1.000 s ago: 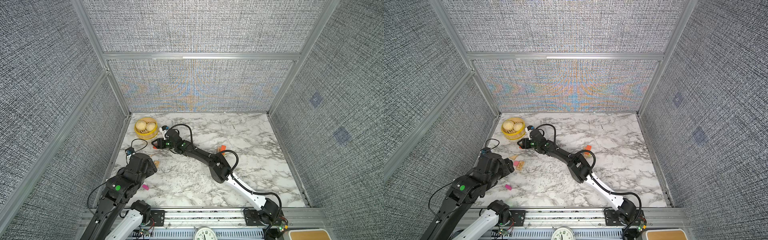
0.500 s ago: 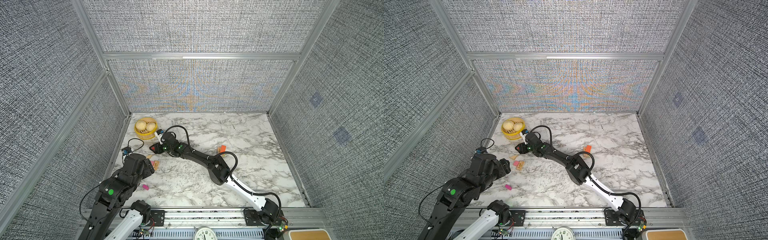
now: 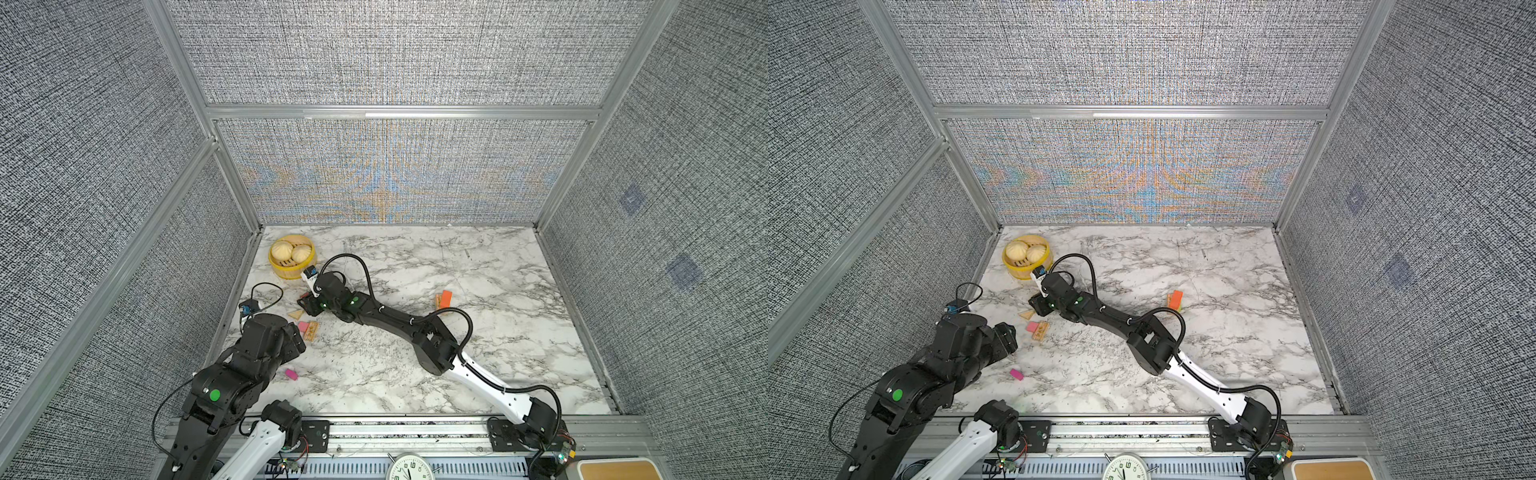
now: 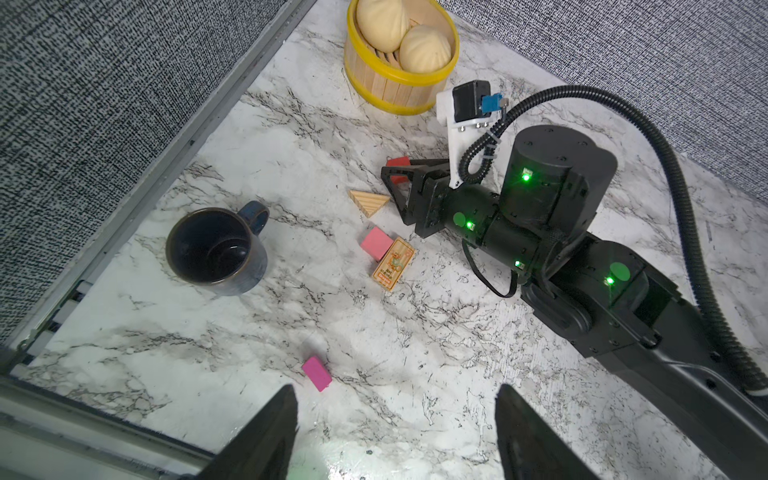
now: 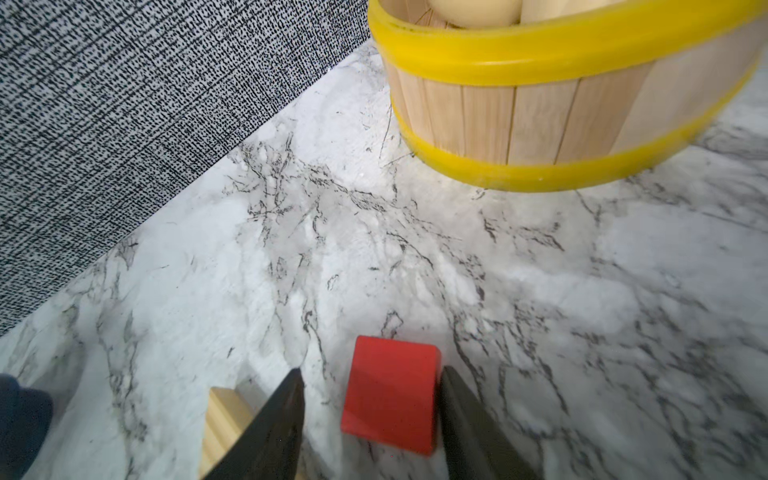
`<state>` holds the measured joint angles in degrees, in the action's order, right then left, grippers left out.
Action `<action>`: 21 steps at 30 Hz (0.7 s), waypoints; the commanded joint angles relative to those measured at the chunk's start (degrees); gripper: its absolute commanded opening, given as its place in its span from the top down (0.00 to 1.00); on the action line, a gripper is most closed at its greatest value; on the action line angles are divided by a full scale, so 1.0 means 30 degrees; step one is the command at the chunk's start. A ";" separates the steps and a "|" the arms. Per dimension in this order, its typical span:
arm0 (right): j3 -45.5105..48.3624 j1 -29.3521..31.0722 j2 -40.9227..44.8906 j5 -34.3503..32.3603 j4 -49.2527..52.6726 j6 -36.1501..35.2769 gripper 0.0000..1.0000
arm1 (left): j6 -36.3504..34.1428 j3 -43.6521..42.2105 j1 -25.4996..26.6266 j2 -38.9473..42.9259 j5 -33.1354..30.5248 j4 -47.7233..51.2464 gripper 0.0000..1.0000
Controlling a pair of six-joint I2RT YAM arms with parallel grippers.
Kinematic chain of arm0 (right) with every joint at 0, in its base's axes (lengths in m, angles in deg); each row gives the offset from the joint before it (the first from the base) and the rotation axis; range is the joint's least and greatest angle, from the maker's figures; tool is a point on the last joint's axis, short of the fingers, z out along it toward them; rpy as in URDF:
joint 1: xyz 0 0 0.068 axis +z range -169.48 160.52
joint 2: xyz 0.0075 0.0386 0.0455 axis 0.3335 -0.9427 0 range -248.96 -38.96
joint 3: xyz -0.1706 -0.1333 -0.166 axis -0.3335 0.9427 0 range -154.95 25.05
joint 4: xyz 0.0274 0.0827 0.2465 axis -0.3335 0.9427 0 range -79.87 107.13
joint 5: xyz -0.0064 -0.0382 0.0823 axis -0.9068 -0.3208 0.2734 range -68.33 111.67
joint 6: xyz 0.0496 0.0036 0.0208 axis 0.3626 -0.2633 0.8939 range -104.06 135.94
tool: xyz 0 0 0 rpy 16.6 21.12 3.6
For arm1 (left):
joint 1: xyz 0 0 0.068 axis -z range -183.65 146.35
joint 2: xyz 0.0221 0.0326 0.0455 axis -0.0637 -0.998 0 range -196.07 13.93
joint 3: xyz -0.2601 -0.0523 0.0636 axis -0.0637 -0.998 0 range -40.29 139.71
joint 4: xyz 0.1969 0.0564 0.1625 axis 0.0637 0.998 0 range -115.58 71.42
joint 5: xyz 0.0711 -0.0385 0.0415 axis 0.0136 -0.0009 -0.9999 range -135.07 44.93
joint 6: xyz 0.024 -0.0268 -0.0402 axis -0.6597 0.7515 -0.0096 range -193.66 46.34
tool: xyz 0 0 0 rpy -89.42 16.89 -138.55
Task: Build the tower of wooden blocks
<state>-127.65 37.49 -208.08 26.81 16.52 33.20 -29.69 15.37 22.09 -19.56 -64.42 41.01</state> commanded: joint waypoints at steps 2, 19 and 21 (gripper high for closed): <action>0.0100 0.0243 -0.0002 -0.1157 0.1834 -0.0650 0.52 | 0.0022 -0.0081 -0.0006 0.0149 -0.0123 0.0326 0.24; 0.3319 0.0317 0.1450 -0.2184 0.0297 -0.0413 0.73 | 0.0026 -0.0059 -0.0023 0.0208 -0.0289 0.0564 0.24; 0.3670 0.0310 0.1693 -0.2156 0.0077 -0.0420 0.74 | 0.0045 0.0050 -0.0024 0.0135 -0.0291 0.0650 0.24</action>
<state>-117.91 38.43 -203.27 21.15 12.08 31.25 -29.49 14.97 22.09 -18.93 -64.58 42.54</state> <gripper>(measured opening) 0.289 0.758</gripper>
